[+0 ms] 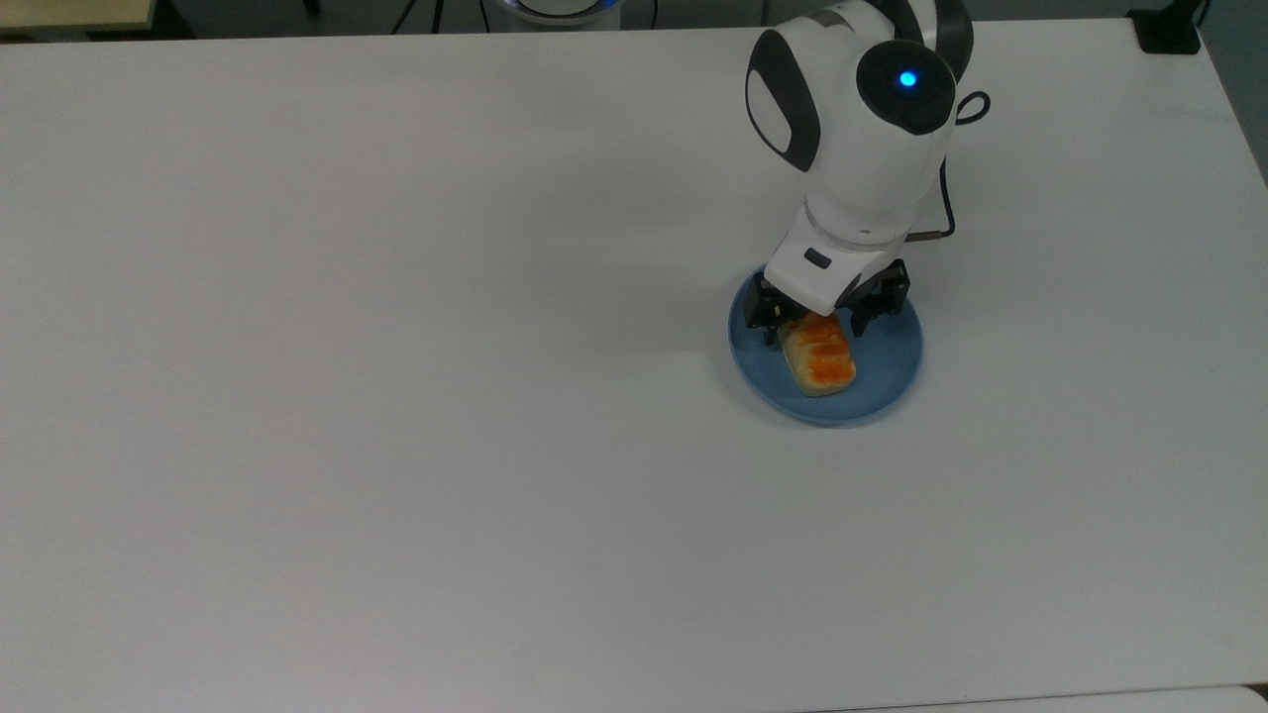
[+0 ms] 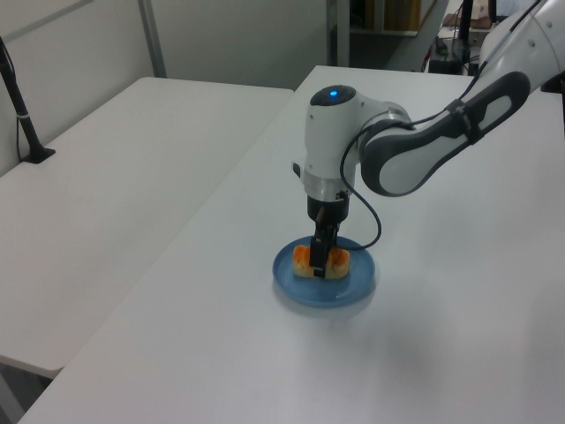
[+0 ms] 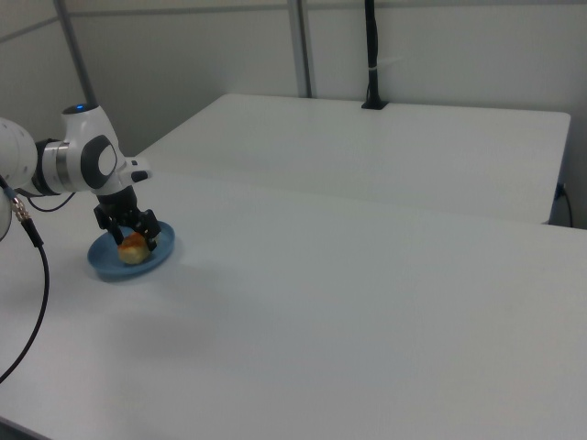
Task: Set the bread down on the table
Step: 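Close the gripper on the orange-glazed bread roll and lift it, then carry the held bread roll away from the plate across the table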
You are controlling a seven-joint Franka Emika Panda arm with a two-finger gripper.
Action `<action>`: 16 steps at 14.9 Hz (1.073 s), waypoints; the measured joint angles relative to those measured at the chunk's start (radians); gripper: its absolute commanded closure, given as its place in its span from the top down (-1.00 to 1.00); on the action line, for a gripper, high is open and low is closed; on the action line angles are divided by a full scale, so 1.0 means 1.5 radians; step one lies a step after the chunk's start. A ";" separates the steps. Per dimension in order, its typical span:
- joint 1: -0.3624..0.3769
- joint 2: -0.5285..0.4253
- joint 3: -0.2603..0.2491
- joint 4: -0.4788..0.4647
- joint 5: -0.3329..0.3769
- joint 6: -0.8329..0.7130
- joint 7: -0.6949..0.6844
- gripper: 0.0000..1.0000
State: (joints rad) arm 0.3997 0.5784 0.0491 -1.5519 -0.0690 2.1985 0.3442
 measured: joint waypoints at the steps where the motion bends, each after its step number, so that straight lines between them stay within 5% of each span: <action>1: 0.000 0.004 0.000 0.000 -0.001 0.006 0.000 -0.01; 4: 0.000 0.007 0.000 0.002 -0.002 0.010 0.000 -0.30; 16: -0.035 -0.051 -0.012 0.019 -0.007 -0.042 -0.024 -0.29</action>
State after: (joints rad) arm 0.3470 0.5012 0.0307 -1.5228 -0.0788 2.1349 0.3078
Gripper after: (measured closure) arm 0.643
